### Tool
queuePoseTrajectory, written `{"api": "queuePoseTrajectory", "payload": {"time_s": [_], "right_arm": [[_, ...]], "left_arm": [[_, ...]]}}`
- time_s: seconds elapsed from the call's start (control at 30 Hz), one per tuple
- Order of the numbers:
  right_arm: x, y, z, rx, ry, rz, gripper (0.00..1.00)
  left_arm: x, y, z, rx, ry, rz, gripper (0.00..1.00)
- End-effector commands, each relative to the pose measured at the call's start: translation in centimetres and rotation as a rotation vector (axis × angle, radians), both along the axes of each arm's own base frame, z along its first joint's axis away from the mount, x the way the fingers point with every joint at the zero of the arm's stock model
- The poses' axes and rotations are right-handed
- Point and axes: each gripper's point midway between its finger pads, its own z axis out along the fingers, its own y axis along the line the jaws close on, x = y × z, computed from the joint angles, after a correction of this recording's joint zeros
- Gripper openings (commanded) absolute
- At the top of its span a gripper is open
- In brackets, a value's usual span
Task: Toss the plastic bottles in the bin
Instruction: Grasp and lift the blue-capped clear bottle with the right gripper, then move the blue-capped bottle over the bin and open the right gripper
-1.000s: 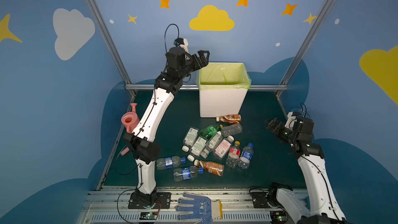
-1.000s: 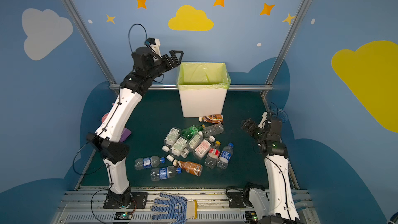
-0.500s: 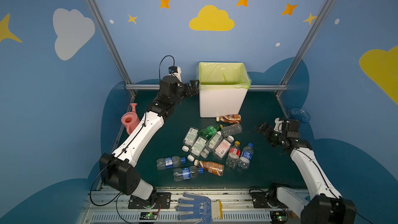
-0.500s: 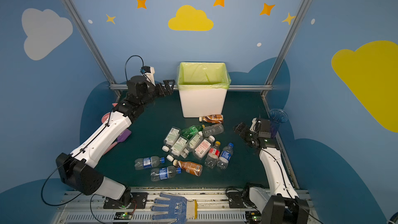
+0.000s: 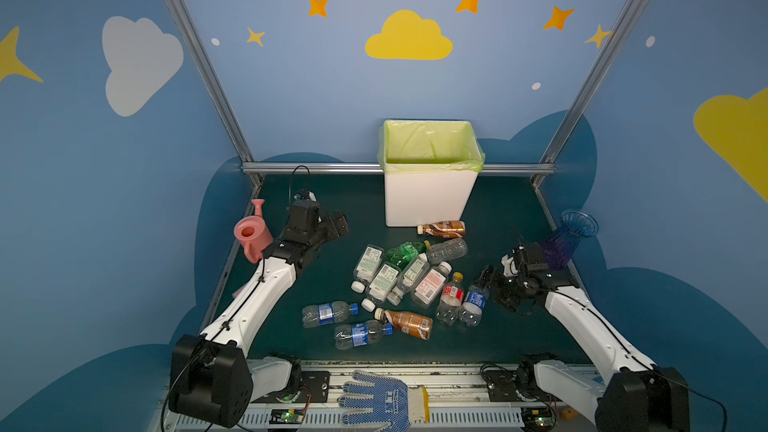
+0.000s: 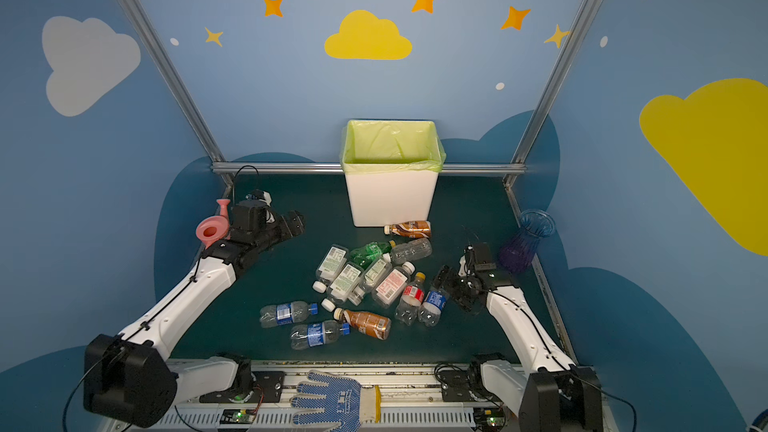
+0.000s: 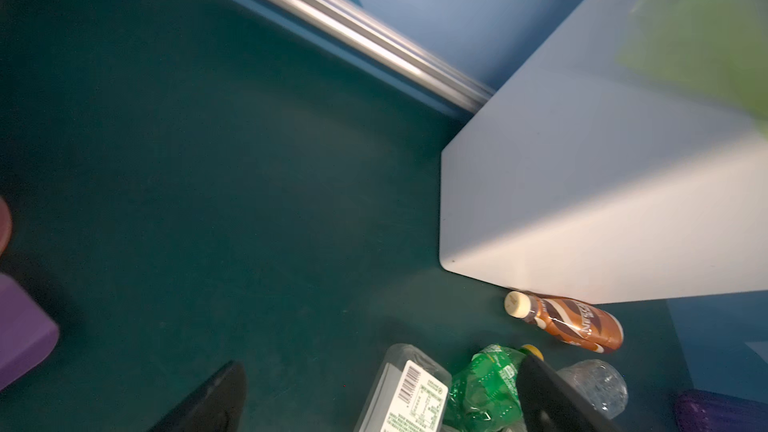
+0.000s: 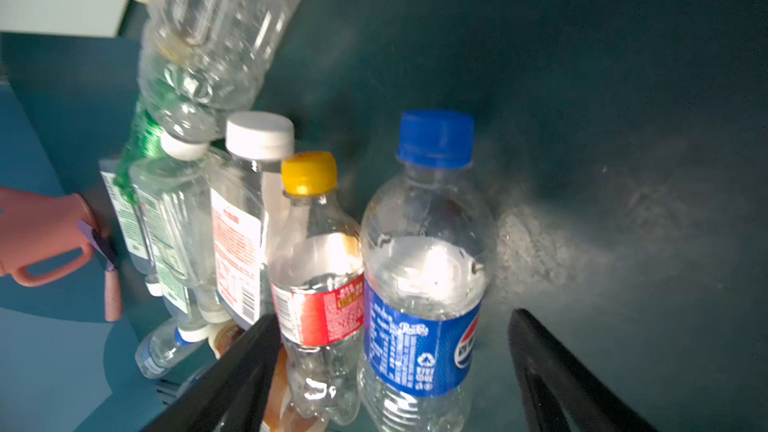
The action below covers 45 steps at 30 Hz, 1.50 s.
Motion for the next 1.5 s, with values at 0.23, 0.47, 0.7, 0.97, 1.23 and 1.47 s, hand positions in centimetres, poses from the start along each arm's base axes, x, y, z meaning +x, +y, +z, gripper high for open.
{"api": "queuePoseTrajectory", "payload": {"time_s": [0.23, 0.47, 0.7, 0.97, 1.23, 1.47], "right_arm": [[-1.5, 0.6, -4.2, -0.081, 0.13, 0.047, 0.72], [0.2, 0.3, -3.4, -0.118, 0.063, 0.049, 0.47], [9.4, -1.4, 13.0, -0.201, -0.409, 0.057, 0.41], [11.2, -7.0, 43.5, -0.285, -1.165, -0.179, 0.38], [20.1, 0.0, 44.0, 0.076, -1.196, -0.102, 0.38], [27.2, 12.8, 38.4, 0.139, -0.936, 0.314, 0.63]], "left_arm": [[-0.7, 3.1, -0.1, 0.031, 0.016, 0.128, 1.0], [-1.0, 3.4, -0.7, 0.003, 0.022, 0.148, 1.0], [-0.7, 3.9, -2.3, 0.007, 0.076, 0.172, 1.0], [-0.7, 4.1, -4.3, 0.009, 0.159, 0.194, 1.0], [-0.9, 3.4, -5.6, -0.03, 0.205, 0.182, 1.0], [-1.7, 4.0, -6.0, 0.002, 0.229, 0.19, 1.0]]}}
